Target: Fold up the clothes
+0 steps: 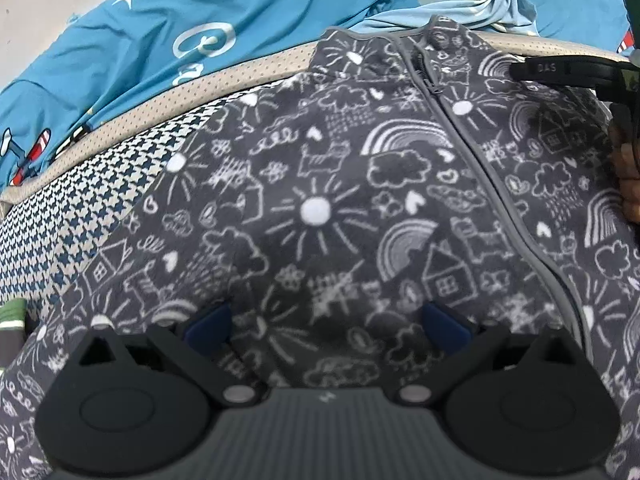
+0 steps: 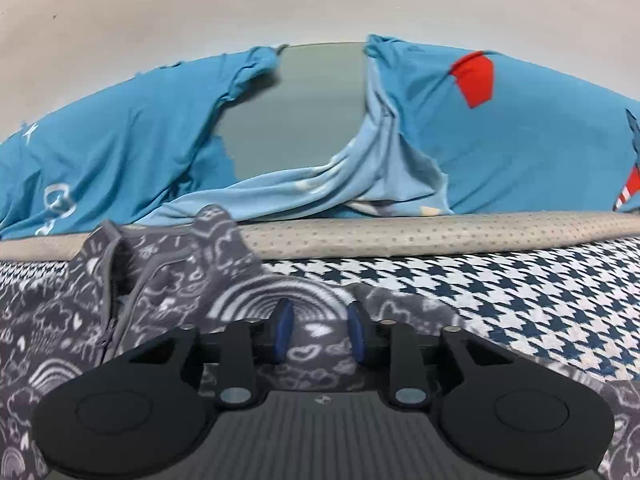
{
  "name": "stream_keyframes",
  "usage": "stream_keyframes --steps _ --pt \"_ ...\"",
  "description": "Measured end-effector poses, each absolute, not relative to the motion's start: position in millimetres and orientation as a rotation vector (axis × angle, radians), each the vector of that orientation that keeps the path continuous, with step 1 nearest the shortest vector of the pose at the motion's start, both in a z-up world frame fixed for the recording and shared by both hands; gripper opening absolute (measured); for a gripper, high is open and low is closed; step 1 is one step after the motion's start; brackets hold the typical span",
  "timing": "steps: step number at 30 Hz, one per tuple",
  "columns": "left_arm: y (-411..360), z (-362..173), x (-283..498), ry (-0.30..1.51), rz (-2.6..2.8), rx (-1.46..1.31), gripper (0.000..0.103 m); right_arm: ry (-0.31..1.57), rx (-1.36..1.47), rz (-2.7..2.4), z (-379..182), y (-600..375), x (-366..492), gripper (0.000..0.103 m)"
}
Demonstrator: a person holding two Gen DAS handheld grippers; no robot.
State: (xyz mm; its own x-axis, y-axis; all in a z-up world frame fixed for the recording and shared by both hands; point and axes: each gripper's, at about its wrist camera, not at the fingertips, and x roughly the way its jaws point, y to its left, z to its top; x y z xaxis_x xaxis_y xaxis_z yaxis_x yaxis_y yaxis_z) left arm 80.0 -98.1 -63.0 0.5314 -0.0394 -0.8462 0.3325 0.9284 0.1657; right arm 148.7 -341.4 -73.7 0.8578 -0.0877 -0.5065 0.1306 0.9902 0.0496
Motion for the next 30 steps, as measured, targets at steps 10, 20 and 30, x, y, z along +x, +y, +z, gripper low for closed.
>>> stream_keyframes --steps 10,20,30 --pt "-95.4 -48.0 64.2 0.916 -0.207 0.443 0.103 0.516 0.082 -0.078 -48.6 -328.8 114.1 0.044" --pt "-91.6 -25.0 36.5 0.868 -0.274 0.344 0.103 0.568 -0.025 0.066 -46.4 -300.1 50.7 0.050" --pt "-101.1 -27.1 5.6 0.872 -0.306 0.340 0.103 0.593 -0.059 0.135 -52.9 -290.7 -14.2 0.060"
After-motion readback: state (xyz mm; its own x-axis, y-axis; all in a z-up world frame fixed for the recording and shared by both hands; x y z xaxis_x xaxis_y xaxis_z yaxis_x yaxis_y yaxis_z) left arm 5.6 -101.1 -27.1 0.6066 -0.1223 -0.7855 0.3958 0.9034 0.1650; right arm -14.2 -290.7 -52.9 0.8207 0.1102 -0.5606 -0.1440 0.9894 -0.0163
